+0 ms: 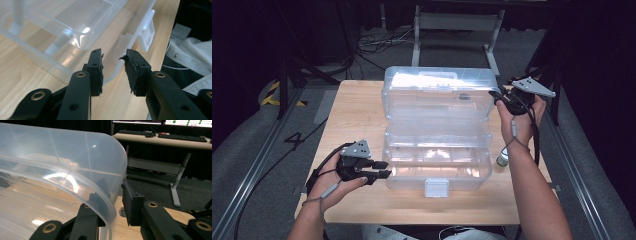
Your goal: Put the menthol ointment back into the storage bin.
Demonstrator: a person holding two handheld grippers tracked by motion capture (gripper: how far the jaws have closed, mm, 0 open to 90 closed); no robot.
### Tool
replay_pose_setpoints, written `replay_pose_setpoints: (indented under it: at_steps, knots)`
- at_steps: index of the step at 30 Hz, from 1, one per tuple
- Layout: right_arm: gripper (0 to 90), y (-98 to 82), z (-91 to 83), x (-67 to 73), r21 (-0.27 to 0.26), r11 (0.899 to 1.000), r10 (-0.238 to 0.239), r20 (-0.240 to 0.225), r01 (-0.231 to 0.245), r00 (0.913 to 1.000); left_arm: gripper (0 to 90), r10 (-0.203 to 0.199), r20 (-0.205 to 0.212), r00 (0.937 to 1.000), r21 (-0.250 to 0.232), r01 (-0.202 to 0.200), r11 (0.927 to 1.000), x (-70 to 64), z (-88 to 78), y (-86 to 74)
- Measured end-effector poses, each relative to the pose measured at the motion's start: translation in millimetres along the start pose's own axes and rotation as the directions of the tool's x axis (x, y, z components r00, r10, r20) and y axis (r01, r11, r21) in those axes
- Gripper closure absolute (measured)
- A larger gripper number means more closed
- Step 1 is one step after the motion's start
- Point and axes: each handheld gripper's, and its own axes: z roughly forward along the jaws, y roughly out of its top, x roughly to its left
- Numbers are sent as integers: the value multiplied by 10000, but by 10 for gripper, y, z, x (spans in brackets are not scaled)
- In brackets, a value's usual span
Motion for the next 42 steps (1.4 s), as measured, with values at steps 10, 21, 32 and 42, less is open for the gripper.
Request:
replay_pose_setpoints:
  at_steps: [10, 21, 32, 42]
  knots:
    - [750, 9, 42, -21, -10, 9999, 127, -66, -127, 9999, 655, -4, 370, 9993, 453, -13, 9990, 17, 171, -22]
    - [745, 39, 100, -55, 152, 9997, 194, -196, -191, 9996, 646, 190, 691, 9974, 415, -219, 9989, 17, 323, -26]
    - [746, 62, 162, -80, 242, 9996, 138, -192, -133, 9997, 675, 570, 960, 9937, 538, -623, 9966, 19, 517, -34]
    - [751, 67, 222, -108, 251, 9996, 153, -198, -148, 9997, 732, 937, 1185, 9885, 375, -987, 9944, 14, 648, -45]
